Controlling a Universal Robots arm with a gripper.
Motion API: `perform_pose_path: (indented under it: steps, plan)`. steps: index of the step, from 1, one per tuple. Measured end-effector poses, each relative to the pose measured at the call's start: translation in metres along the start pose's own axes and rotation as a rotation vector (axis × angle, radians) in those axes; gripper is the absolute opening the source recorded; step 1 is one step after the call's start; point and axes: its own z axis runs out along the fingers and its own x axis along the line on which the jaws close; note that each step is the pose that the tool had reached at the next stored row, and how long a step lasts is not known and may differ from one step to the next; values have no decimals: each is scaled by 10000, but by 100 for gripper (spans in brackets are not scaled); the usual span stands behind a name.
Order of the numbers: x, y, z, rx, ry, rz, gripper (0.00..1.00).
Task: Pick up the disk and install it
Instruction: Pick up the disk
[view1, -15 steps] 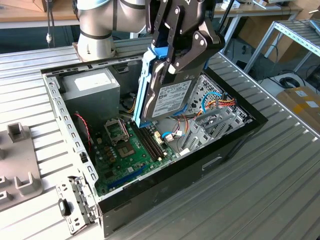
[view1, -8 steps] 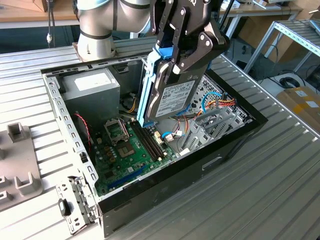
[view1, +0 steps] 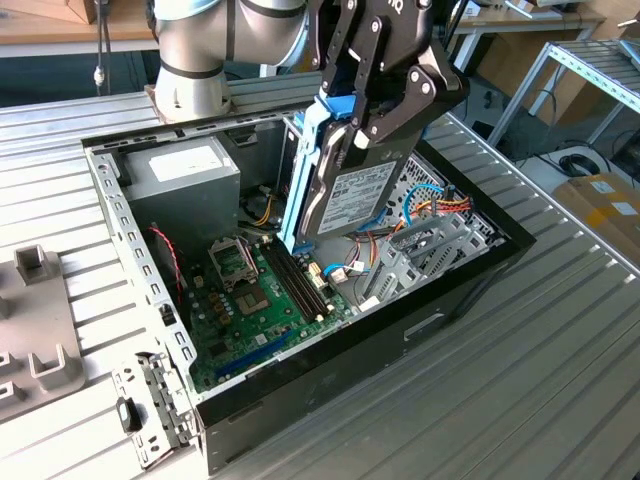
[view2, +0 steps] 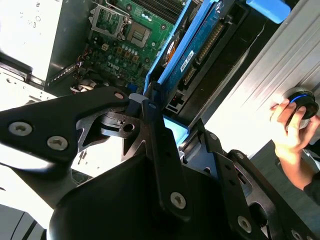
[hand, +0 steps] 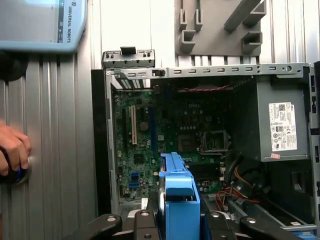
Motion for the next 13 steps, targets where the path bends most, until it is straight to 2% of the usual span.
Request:
perform_pose_path:
  steps: [13]
  plan:
    - [24,-100,5,0,0,0,37]
